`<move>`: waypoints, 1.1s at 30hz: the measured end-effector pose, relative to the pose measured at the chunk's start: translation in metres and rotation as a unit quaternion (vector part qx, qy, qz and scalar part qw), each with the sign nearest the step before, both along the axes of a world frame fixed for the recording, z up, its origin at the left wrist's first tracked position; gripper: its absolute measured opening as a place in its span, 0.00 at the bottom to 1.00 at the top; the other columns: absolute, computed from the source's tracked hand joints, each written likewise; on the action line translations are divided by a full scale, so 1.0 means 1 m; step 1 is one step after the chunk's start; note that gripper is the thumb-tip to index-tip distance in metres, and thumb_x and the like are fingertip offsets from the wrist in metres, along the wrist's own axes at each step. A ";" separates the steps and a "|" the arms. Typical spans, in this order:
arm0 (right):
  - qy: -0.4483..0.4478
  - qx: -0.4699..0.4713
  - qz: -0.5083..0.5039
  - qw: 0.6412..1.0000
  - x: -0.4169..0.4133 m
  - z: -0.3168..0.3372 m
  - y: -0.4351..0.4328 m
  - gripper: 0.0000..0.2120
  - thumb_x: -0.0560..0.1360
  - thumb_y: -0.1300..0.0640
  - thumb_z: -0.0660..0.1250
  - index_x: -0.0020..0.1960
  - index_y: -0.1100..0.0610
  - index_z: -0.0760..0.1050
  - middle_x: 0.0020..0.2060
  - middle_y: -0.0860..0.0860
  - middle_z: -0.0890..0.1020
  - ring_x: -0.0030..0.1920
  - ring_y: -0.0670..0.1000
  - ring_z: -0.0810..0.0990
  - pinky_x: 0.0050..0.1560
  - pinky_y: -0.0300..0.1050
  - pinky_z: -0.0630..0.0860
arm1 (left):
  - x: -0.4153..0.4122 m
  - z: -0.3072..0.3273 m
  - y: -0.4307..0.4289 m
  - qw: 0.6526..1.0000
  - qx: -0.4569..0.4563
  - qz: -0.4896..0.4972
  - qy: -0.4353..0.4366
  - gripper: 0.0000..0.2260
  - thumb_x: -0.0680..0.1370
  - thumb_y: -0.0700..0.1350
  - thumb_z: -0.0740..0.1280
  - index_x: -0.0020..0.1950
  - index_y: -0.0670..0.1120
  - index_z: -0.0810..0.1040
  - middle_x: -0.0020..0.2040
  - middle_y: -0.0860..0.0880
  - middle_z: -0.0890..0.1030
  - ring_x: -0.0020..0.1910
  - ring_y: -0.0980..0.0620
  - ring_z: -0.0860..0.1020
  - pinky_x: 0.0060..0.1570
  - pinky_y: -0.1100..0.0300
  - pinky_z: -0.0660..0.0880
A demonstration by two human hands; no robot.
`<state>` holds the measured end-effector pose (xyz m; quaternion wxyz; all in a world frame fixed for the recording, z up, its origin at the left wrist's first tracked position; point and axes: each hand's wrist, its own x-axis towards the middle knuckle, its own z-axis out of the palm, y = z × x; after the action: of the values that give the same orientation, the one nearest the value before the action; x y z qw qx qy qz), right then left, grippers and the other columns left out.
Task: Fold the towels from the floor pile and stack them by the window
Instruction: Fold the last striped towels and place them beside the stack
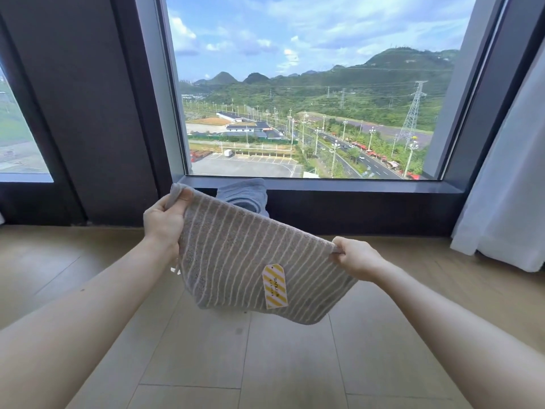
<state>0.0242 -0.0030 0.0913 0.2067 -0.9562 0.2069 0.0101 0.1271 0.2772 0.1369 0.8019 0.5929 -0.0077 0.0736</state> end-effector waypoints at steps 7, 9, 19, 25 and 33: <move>0.009 0.003 -0.032 0.999 -0.004 0.001 -0.009 0.10 0.80 0.49 0.52 0.40 0.48 0.64 0.44 0.50 0.79 0.37 0.52 0.79 0.47 0.47 0.75 | 0.006 -0.017 0.010 0.998 0.051 0.019 0.026 0.07 0.76 0.47 0.67 0.38 0.49 0.76 0.36 0.50 0.75 0.34 0.55 0.73 0.35 0.60 0.73; 0.000 0.010 -0.048 0.999 -0.003 0.000 -0.008 0.10 0.79 0.50 0.52 0.40 0.49 0.65 0.44 0.50 0.80 0.34 0.50 0.81 0.45 0.45 0.75 | 0.009 -0.021 0.011 0.997 0.065 0.021 0.033 0.07 0.77 0.46 0.67 0.39 0.49 0.76 0.36 0.51 0.75 0.35 0.55 0.73 0.35 0.61 0.72; -0.139 0.071 -0.083 0.984 -0.004 0.013 -0.014 0.04 0.73 0.57 0.70 0.43 0.58 0.81 0.40 0.52 0.78 0.46 0.52 0.77 0.46 0.42 0.72 | 0.026 -0.041 0.037 0.979 0.195 0.044 0.050 0.05 0.77 0.47 0.67 0.50 0.46 0.77 0.38 0.52 0.75 0.40 0.51 0.74 0.45 0.57 0.70; -0.099 0.024 -0.084 0.991 -0.001 0.008 -0.012 0.10 0.76 0.52 0.66 0.37 0.55 0.75 0.39 0.51 0.78 0.45 0.53 0.77 0.42 0.42 0.70 | 0.037 -0.054 0.049 0.959 0.279 0.044 0.041 0.10 0.78 0.46 0.65 0.39 0.44 0.74 0.38 0.47 0.74 0.41 0.48 0.72 0.42 0.55 0.68; -0.138 0.181 -0.092 0.969 0.010 0.012 0.012 0.15 0.74 0.54 0.61 0.30 0.57 0.64 0.28 0.52 0.74 0.29 0.49 0.76 0.38 0.43 0.72 | 0.028 -0.053 0.025 0.947 0.300 0.001 0.117 0.12 0.78 0.51 0.64 0.40 0.44 0.73 0.34 0.46 0.72 0.32 0.48 0.68 0.33 0.59 0.65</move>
<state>0.0343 0.0093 0.1036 0.4030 -0.8718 0.2586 -0.1033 0.1551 0.3022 0.0836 0.5824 0.8102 0.0654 -0.0013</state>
